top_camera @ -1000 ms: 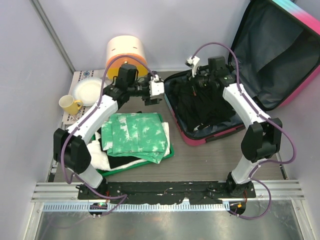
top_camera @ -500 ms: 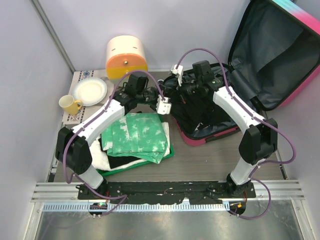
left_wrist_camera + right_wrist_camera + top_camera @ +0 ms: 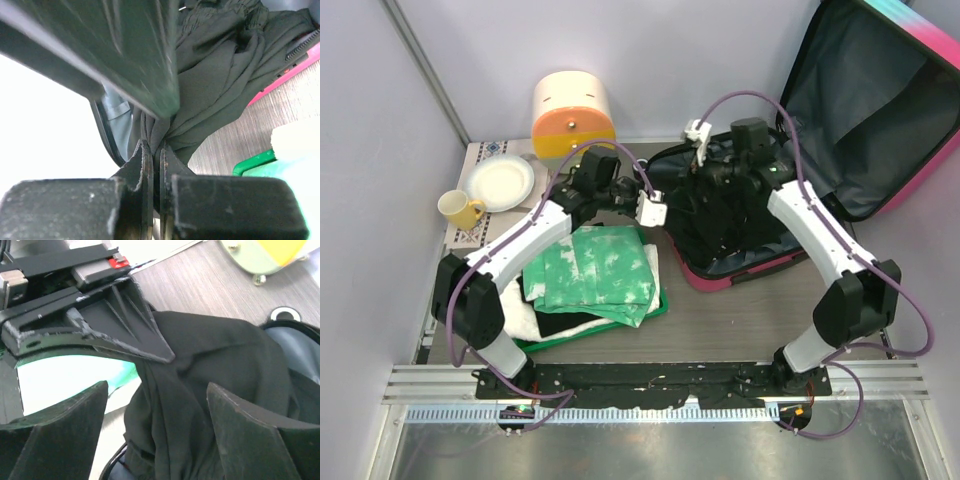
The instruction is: Open, take out, and arrange the luggage
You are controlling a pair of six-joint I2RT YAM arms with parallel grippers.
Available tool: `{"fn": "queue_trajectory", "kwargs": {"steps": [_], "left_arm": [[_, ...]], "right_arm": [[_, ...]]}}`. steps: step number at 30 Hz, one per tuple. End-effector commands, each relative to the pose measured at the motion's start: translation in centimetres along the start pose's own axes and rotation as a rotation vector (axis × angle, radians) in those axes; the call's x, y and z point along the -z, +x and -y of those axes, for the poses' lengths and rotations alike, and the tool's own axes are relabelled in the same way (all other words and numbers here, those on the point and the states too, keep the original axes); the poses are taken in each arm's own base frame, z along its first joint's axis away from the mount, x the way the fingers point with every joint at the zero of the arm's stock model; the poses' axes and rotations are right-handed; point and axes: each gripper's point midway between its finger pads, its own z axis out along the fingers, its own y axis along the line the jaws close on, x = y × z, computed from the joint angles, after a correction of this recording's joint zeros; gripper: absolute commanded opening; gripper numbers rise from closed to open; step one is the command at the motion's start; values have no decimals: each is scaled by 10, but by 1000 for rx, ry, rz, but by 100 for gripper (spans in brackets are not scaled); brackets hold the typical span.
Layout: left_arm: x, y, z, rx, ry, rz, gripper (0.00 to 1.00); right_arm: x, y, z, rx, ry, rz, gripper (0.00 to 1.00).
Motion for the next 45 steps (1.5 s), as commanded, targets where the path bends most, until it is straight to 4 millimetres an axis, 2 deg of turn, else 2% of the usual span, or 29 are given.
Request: {"fn": "queue_trajectory", "kwargs": {"steps": [1,2,4,5,6,7,13,14,16,17,20,25,29,32,35,38,39,41,42,43,44,45], "left_arm": [[8,-10,-35,39,-122,13,0],[7,-10,-37,51,-127,15,0],[6,-10,-41,84,-131,17,0],[7,-10,-43,91,-136,15,0],[6,-10,-44,100,-138,18,0],[7,-11,-47,105,-143,17,0],[6,-12,-55,123,-165,24,0],[6,-13,-55,130,-166,27,0],[6,-12,-59,136,-181,27,0],[7,-12,-59,139,-183,26,0],[11,-11,-68,148,-210,29,0],[15,-4,-81,197,-246,26,0],[17,-4,-86,207,-264,29,0],[22,-3,-93,228,-292,34,0],[29,-6,-99,230,-308,37,0],[34,-8,-98,236,-311,37,0],[37,-9,-99,240,-317,40,0],[42,-13,-101,253,-328,46,0],[45,-14,-102,256,-333,48,0],[48,-14,-103,258,-341,46,0],[54,-17,-106,268,-356,45,0],[57,-16,-107,281,-365,41,0]], "right_arm": [[48,-17,31,-55,172,80,88],[49,-4,33,-85,194,63,88],[57,2,35,-53,249,57,88],[57,7,33,-47,262,58,88],[52,20,34,-49,277,59,88],[56,20,32,-29,308,65,88],[19,56,23,-16,340,-9,89],[9,68,21,-25,338,-34,89],[2,77,24,-17,355,-46,89],[0,88,25,-23,367,-66,89],[-1,98,25,-24,376,-75,89],[5,104,6,-28,338,-73,90],[5,120,14,-60,407,-115,89],[5,130,21,-81,442,-151,81],[9,127,22,-86,445,-149,69],[15,118,25,-88,455,-137,52],[17,114,26,-86,460,-132,40],[26,102,33,-82,481,-116,31],[29,97,36,-68,486,-114,16],[35,87,38,-58,493,-104,7],[41,82,42,-50,504,-103,1],[44,76,43,-35,508,-103,1]]}}
